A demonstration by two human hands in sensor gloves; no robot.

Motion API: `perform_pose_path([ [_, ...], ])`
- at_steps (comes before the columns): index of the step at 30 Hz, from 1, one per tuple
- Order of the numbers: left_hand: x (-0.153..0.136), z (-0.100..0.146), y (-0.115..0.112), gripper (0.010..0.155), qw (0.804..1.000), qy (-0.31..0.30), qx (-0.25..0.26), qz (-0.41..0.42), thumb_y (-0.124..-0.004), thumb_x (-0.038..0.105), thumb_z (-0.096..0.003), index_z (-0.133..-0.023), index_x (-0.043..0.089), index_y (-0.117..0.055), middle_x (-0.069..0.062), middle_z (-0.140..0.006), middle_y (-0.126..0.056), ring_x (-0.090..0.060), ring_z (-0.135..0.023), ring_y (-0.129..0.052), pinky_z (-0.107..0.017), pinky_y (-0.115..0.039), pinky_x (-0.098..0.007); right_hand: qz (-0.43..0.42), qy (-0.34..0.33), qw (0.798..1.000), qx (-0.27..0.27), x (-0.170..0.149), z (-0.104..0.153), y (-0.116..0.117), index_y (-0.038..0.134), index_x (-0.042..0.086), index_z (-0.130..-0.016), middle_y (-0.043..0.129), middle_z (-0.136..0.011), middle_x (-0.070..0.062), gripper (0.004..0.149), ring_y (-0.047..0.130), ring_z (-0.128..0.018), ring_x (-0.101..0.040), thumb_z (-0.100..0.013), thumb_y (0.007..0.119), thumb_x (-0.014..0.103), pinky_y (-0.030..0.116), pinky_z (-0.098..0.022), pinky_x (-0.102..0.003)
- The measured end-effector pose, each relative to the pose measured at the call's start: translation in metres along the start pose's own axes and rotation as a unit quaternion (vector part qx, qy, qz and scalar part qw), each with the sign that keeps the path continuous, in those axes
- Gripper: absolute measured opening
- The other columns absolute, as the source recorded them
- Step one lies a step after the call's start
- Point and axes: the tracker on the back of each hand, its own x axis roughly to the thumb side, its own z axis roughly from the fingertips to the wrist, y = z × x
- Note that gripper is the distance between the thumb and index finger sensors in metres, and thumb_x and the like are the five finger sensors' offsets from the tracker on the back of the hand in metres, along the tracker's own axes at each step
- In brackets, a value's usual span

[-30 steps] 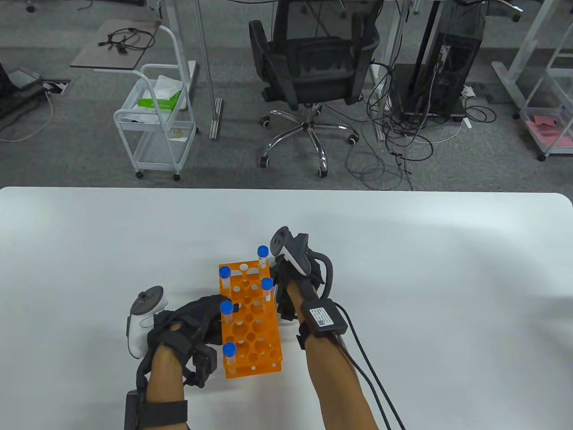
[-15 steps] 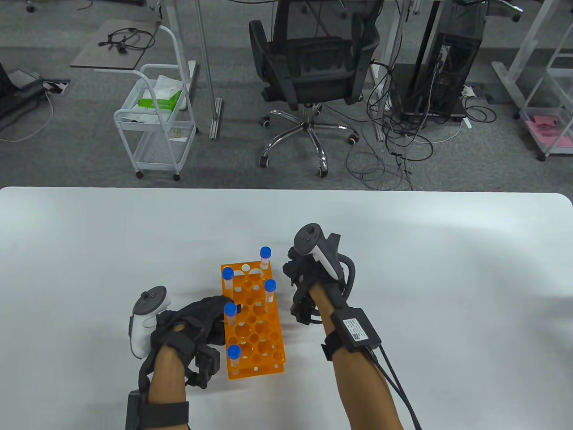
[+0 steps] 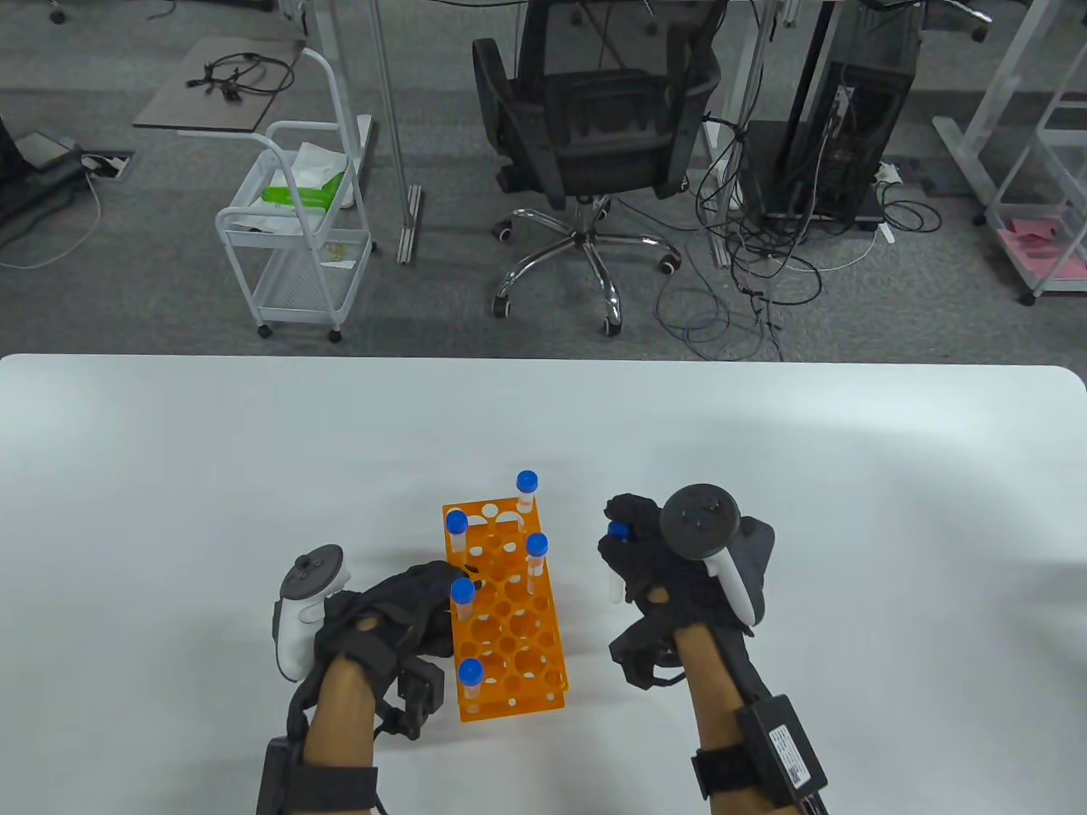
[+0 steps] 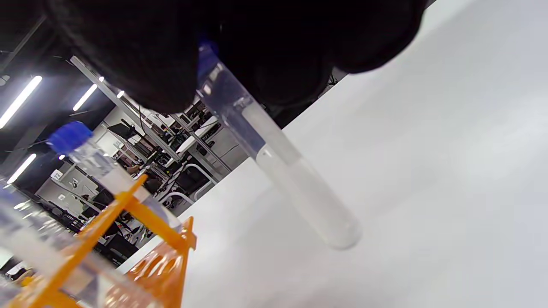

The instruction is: Insert test tubes into test tube rack (6 test tubes)

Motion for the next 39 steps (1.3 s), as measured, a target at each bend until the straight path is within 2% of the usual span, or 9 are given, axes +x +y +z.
perform_pose_path([
  [4,-0.002,-0.003,-0.005,0.043,1.0,0.005,0.008,-0.01,-0.078,0.049,-0.0467,-0.081,0.027,-0.091,-0.022,-0.1,-0.077,-0.037,-0.071,-0.092,-0.045,-0.082,-0.045,-0.019,-0.015,0.999,-0.029,-0.013,0.013,0.0,0.069,0.033,-0.094,0.083,-0.093,0.003,0.058,0.093,-0.073,-0.023,-0.041,0.09,0.043,0.082,-0.051,-0.043],
  [8,-0.005,-0.006,-0.009,0.043,1.0,0.009,0.009,-0.01,-0.078,0.049,-0.0466,-0.082,0.027,-0.09,-0.022,-0.1,-0.077,-0.038,-0.072,-0.091,-0.045,-0.082,-0.045,-0.001,-0.021,0.999,-0.04,-0.019,0.018,0.001,0.069,0.032,-0.095,0.083,-0.093,0.002,0.058,0.093,-0.073,-0.023,-0.041,0.09,0.042,0.082,-0.051,-0.043],
  [19,-0.008,-0.009,-0.014,0.044,1.0,0.014,0.008,-0.021,-0.078,0.048,-0.0467,-0.083,0.027,-0.09,-0.022,-0.101,-0.075,-0.038,-0.074,-0.09,-0.046,-0.081,-0.046,0.008,-0.084,0.994,-0.062,0.005,0.04,-0.006,0.068,0.035,-0.095,0.082,-0.094,0.004,0.058,0.092,-0.075,-0.022,-0.042,0.089,0.043,0.082,-0.052,-0.042],
  [25,-0.009,-0.009,-0.015,0.043,0.999,0.018,0.01,-0.025,-0.078,0.048,-0.0468,-0.083,0.027,-0.09,-0.021,-0.102,-0.075,-0.038,-0.074,-0.09,-0.047,-0.082,-0.046,-0.044,-0.123,0.986,-0.106,0.017,0.056,-0.018,0.069,0.035,-0.095,0.083,-0.093,0.005,0.057,0.093,-0.073,-0.021,-0.042,0.089,0.044,0.083,-0.051,-0.041],
  [33,-0.009,-0.008,-0.016,0.043,1.0,0.022,0.012,-0.019,-0.078,0.048,-0.0466,-0.083,0.026,-0.09,-0.022,-0.102,-0.075,-0.038,-0.074,-0.091,-0.047,-0.084,-0.046,-0.056,-0.155,0.983,-0.086,0.03,0.069,-0.016,0.068,0.034,-0.095,0.084,-0.093,0.005,0.058,0.094,-0.072,-0.02,-0.042,0.089,0.044,0.084,-0.05,-0.04],
  [39,-0.009,-0.008,-0.016,0.043,0.999,0.024,0.014,-0.017,-0.078,0.048,-0.0468,-0.083,0.026,-0.09,-0.022,-0.101,-0.076,-0.039,-0.074,-0.092,-0.046,-0.085,-0.046,-0.044,-0.172,0.983,-0.048,0.036,0.071,-0.01,0.069,0.035,-0.094,0.085,-0.092,0.005,0.058,0.095,-0.071,-0.019,-0.041,0.089,0.045,0.084,-0.05,-0.04],
])
